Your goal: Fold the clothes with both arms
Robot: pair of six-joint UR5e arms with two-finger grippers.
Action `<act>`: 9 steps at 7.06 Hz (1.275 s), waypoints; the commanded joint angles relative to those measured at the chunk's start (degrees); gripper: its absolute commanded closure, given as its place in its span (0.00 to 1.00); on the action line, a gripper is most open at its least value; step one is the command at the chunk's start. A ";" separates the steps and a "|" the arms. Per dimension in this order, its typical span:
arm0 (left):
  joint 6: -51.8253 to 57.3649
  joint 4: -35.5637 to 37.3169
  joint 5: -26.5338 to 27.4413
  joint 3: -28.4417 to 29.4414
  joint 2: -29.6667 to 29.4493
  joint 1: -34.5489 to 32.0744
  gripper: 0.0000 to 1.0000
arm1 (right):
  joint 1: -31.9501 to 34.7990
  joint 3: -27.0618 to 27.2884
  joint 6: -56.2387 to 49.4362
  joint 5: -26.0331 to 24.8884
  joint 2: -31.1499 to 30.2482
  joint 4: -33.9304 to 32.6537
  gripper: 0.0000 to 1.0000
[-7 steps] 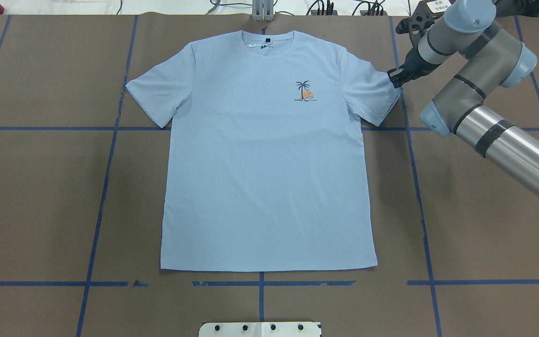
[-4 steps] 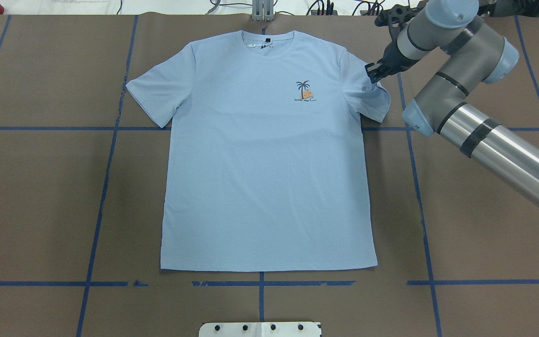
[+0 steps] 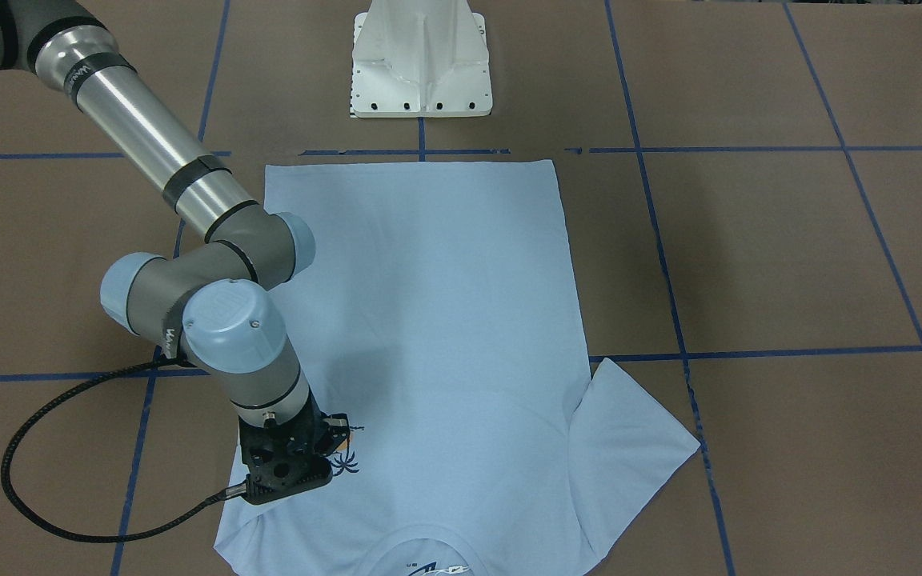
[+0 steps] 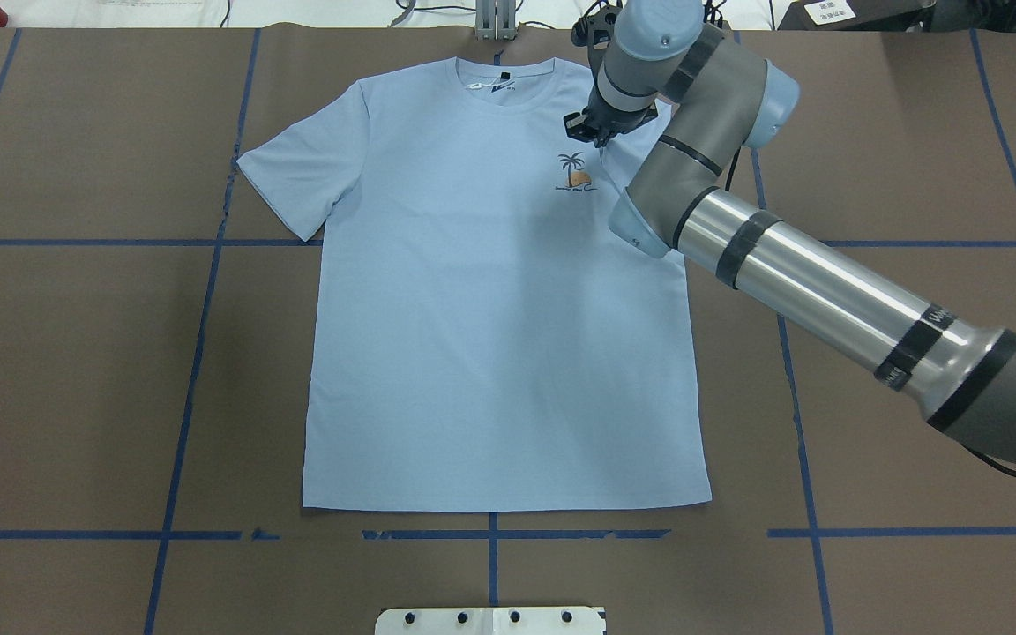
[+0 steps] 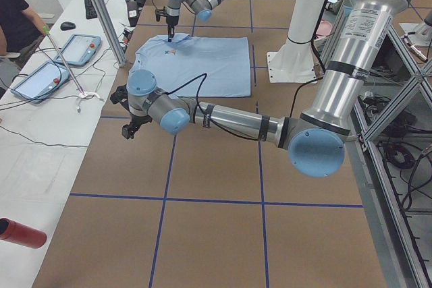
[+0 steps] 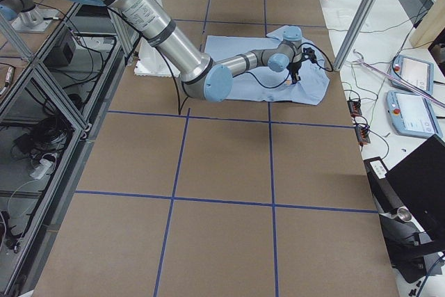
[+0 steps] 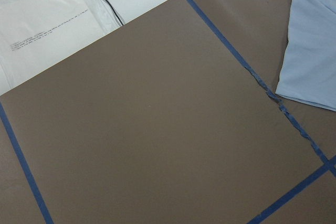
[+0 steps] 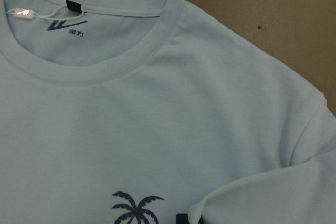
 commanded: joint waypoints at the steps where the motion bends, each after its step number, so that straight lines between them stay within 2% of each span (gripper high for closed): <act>1: 0.09 -0.04 1.50 0.16 -0.32 0.03 0.00 | -0.15 -3.75 2.44 -1.86 2.89 0.15 0.27; 2: 0.09 -0.13 1.51 0.16 -0.32 0.03 0.00 | -0.15 -3.75 4.29 -1.95 2.89 2.41 0.05; 3: 0.01 -0.13 1.59 0.25 -0.40 0.03 0.00 | -0.15 -3.75 5.01 -1.95 3.41 2.52 0.01; 4: -0.43 -0.04 1.60 0.25 -0.93 0.12 0.00 | -0.15 -3.75 5.97 -1.95 3.94 2.53 0.01; 5: -9.31 -0.04 1.94 1.73 -4.24 1.42 0.00 | -0.15 -3.49 7.46 -1.34 4.21 2.53 0.00; 6: -22.02 -0.47 6.56 1.65 -6.27 6.92 0.00 | 0.11 -1.23 8.95 1.19 3.60 2.00 0.00; 7: -34.93 -1.00 11.65 1.22 -7.86 12.37 0.00 | 0.29 4.80 10.62 4.52 0.99 -3.14 0.00; 8: -44.46 -4.83 14.05 1.56 -8.40 16.95 0.00 | 0.81 14.69 10.46 6.12 -3.04 -12.41 0.00; 9: -51.69 -8.96 19.03 2.35 -8.49 21.87 0.00 | 0.82 21.75 10.64 7.96 -6.22 -17.81 0.00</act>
